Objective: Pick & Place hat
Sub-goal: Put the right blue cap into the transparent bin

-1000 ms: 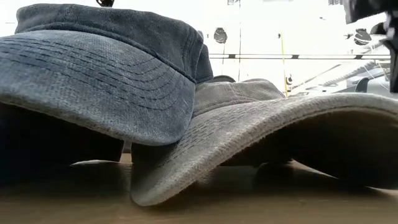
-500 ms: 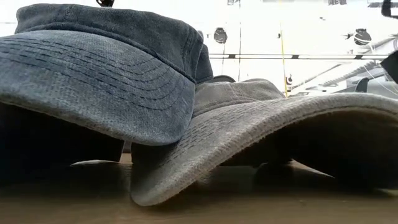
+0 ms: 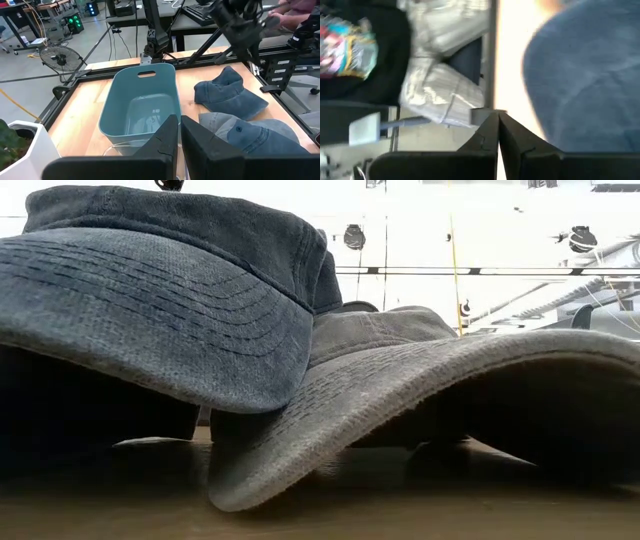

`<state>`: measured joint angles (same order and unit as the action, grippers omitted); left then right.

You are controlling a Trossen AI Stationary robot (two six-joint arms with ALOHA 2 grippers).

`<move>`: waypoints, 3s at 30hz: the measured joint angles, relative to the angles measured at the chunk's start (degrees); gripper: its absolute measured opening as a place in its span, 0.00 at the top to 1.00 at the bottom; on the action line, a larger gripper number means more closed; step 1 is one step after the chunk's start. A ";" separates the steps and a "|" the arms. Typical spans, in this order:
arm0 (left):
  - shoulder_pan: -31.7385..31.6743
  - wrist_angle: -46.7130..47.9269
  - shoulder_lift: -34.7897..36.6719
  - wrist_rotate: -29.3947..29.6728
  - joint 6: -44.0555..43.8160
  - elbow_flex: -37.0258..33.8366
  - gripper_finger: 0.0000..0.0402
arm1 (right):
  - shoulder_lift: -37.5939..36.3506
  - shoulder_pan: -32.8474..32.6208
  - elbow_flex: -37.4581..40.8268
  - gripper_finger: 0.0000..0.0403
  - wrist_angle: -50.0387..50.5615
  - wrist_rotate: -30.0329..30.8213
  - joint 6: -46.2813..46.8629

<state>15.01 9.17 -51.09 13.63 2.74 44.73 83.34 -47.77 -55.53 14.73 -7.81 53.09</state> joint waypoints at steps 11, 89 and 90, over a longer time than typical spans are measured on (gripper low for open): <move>0.00 0.00 0.00 0.00 0.00 0.00 0.92 | 0.71 -3.55 0.04 0.81 -3.66 14.57 2.15; 0.00 0.00 0.02 0.00 -0.02 0.02 0.92 | 11.25 -9.59 1.68 0.57 5.72 12.23 13.96; 0.01 0.00 0.02 0.00 0.00 0.02 0.92 | 11.31 -9.49 1.68 0.57 5.74 12.23 13.43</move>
<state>15.01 9.17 -51.07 13.63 2.74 44.75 94.65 -57.27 -53.84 20.47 4.43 66.52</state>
